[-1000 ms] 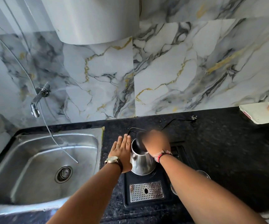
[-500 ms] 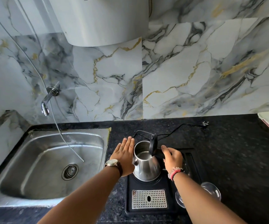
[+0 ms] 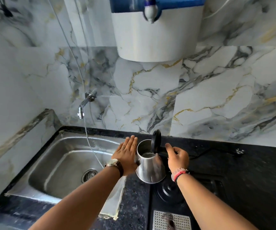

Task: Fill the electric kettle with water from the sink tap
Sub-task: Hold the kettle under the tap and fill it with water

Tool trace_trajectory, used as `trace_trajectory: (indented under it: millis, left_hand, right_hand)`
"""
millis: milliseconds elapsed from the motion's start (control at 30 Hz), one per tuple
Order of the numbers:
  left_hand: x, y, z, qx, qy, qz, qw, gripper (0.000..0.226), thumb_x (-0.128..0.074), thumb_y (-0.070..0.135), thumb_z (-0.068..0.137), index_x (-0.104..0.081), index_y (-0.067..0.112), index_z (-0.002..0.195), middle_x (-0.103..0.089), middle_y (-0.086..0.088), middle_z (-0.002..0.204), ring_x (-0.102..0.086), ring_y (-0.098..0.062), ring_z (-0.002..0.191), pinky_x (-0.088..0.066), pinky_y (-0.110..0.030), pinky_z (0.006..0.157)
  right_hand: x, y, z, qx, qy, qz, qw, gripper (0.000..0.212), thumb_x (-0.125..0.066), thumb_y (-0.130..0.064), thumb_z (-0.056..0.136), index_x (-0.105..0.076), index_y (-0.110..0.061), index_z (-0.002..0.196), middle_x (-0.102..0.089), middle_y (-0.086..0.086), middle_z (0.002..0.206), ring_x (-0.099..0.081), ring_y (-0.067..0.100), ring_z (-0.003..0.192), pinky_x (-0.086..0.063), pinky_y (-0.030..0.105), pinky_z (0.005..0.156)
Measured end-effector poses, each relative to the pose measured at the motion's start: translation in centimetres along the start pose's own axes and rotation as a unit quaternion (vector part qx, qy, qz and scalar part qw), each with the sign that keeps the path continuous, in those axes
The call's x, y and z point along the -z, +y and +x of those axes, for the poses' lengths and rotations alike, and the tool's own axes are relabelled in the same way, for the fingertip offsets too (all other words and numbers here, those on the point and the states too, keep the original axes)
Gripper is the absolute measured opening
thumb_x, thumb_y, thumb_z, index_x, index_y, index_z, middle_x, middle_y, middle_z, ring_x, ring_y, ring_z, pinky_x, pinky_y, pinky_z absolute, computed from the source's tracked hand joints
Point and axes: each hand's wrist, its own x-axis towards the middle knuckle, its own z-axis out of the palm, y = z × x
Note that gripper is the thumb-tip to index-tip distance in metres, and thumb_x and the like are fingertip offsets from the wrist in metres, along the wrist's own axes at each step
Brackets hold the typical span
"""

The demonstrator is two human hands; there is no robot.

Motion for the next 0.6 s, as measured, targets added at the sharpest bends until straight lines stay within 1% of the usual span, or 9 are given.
trace_trajectory:
  millis: [67, 200, 267, 333, 367, 400, 467, 533, 600]
  left_hand:
    - [0.5, -2.8, -0.4, 0.02, 0.008, -0.011, 1.0, 0.104, -0.052, 0.051, 0.091, 0.021, 0.015, 0.156, 0.024, -0.004, 0.165, 0.02, -0.019, 0.151, 0.008, -0.038, 0.123]
    - [1.2, -10.5, -0.6, 0.035, 0.009, -0.012, 0.999, 0.098, -0.05, 0.045, 0.094, 0.017, 0.011, 0.157, 0.014, -0.009, 0.168, 0.013, -0.023, 0.153, 0.006, -0.036, 0.122]
    - [0.8, -14.5, -0.8, 0.038, 0.003, -0.012, 0.999, 0.095, -0.048, 0.043, 0.095, 0.017, 0.011, 0.157, 0.012, -0.01, 0.169, 0.011, -0.023, 0.154, 0.004, -0.037, 0.123]
    - [1.4, -16.0, -0.7, 0.03, -0.03, 0.002, 0.999, 0.091, -0.047, 0.036, 0.095, 0.014, 0.011, 0.158, 0.008, -0.01, 0.17, 0.006, -0.024, 0.154, -0.001, -0.038, 0.123]
    - [1.5, -16.0, -0.9, 0.046, -0.04, 0.013, 0.998, 0.088, -0.047, 0.033, 0.094, 0.009, 0.011, 0.159, 0.0, -0.011, 0.17, -0.002, -0.025, 0.155, -0.009, -0.04, 0.123]
    - [2.5, -25.3, 0.7, 0.076, -0.024, 0.013, 0.997, 0.084, -0.047, 0.033, 0.093, -0.001, 0.011, 0.16, -0.013, -0.011, 0.169, -0.016, -0.028, 0.153, -0.022, -0.044, 0.12]
    - [4.3, -28.4, 2.2, 0.133, 0.017, 0.014, 0.991, 0.063, -0.05, 0.038, 0.092, -0.032, 0.015, 0.148, -0.046, -0.01, 0.15, -0.05, -0.034, 0.132, -0.045, -0.045, 0.1]
    - [7.2, -29.2, 3.1, 0.182, 0.055, 0.004, 0.982, 0.041, -0.048, 0.044, 0.093, -0.048, 0.019, 0.126, -0.06, -0.008, 0.129, -0.063, -0.034, 0.111, -0.049, -0.044, 0.085]
    - [8.8, -32.1, 5.1, 0.198, 0.073, 0.012, 0.977, 0.038, -0.046, 0.05, 0.095, -0.056, 0.02, 0.117, -0.066, -0.008, 0.121, -0.066, -0.034, 0.106, -0.046, -0.041, 0.078]
  right_hand:
    - [-3.2, -0.8, -0.6, -0.005, -0.005, 0.011, 1.0, 0.066, -0.064, -0.066, 0.077, -0.043, -0.012, 0.044, -0.041, -0.002, 0.039, -0.042, 0.024, 0.046, -0.034, 0.037, 0.055]
    - [-10.7, -2.4, -2.0, -0.021, -0.019, 0.023, 0.999, 0.068, -0.062, -0.071, 0.073, -0.044, -0.011, 0.047, -0.043, 0.002, 0.043, -0.044, 0.024, 0.048, -0.035, 0.036, 0.055]
    - [-15.1, -2.5, -3.1, -0.031, -0.019, 0.037, 0.999, 0.073, -0.062, -0.072, 0.072, -0.045, -0.005, 0.05, -0.045, 0.003, 0.044, -0.046, 0.024, 0.048, -0.038, 0.036, 0.055]
    - [-16.3, -2.0, -3.3, -0.045, -0.01, 0.037, 0.998, 0.076, -0.062, -0.073, 0.072, -0.049, 0.0, 0.053, -0.046, 0.005, 0.044, -0.046, 0.025, 0.049, -0.039, 0.037, 0.055]
    - [-16.0, -1.5, -3.7, -0.032, -0.025, 0.024, 0.999, 0.075, -0.062, -0.073, 0.072, -0.05, -0.001, 0.053, -0.045, 0.004, 0.043, -0.046, 0.024, 0.048, -0.038, 0.037, 0.055]
    - [-24.9, -2.7, -4.4, -0.028, -0.02, 0.003, 0.999, 0.073, -0.062, -0.073, 0.073, -0.051, -0.004, 0.052, -0.045, 0.002, 0.042, -0.046, 0.024, 0.047, -0.039, 0.037, 0.055]
    - [-26.7, -2.7, -4.9, -0.041, -0.007, -0.009, 0.999, 0.067, -0.062, -0.072, 0.074, -0.055, -0.01, 0.051, -0.046, 0.003, 0.04, -0.049, 0.024, 0.047, -0.042, 0.038, 0.054]
    - [-26.7, -2.5, -5.0, -0.049, -0.012, -0.017, 0.999, 0.066, -0.069, -0.061, 0.082, -0.057, -0.002, 0.056, -0.055, 0.022, 0.05, -0.053, 0.032, 0.051, -0.05, 0.045, 0.057]
    - [-28.9, -1.9, -4.9, -0.055, -0.007, -0.032, 0.998, 0.062, -0.075, -0.046, 0.092, -0.058, 0.005, 0.06, -0.061, 0.033, 0.062, -0.06, 0.045, 0.058, -0.056, 0.051, 0.062]
